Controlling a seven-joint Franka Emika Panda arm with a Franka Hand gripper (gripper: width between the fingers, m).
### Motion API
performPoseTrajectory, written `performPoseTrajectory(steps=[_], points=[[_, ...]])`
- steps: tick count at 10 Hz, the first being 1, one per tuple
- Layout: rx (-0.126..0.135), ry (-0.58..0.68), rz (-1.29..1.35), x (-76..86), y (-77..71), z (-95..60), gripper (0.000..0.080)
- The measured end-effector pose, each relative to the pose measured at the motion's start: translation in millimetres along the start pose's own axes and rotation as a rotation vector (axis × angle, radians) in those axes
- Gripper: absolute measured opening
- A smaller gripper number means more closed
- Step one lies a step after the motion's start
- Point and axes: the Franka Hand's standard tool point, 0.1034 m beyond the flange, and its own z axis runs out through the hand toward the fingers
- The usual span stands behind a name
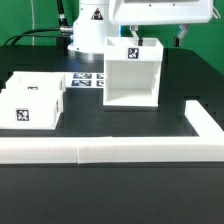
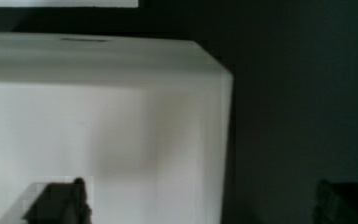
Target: Assemble drawer
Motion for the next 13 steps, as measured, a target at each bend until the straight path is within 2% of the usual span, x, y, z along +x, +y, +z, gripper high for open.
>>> performPoseTrajectory(steps=[2, 3, 4, 5, 6, 11, 12, 13], points=[[-0.001, -0.011, 0.001, -4.4, 1.3, 6.0, 0.0397], [-0.001, -0.011, 0.002, -4.2, 1.3, 6.0, 0.0397], [-0.001, -0.011, 0.001, -4.3, 1.3, 6.0, 0.0188], [-0.001, -0.011, 0.001, -4.3, 1.3, 6.1, 0.0067], [0.000, -0.011, 0.001, -4.2, 1.3, 6.0, 0.0036], [0.000, -0.011, 0.001, -4.1, 1.3, 6.0, 0.0036], [0.000, -0.011, -0.015, -0.4, 2.9, 5.4, 0.0036], [0.006, -0.002, -0.016, 13.6, 5.6, 4.3, 0.0037]])
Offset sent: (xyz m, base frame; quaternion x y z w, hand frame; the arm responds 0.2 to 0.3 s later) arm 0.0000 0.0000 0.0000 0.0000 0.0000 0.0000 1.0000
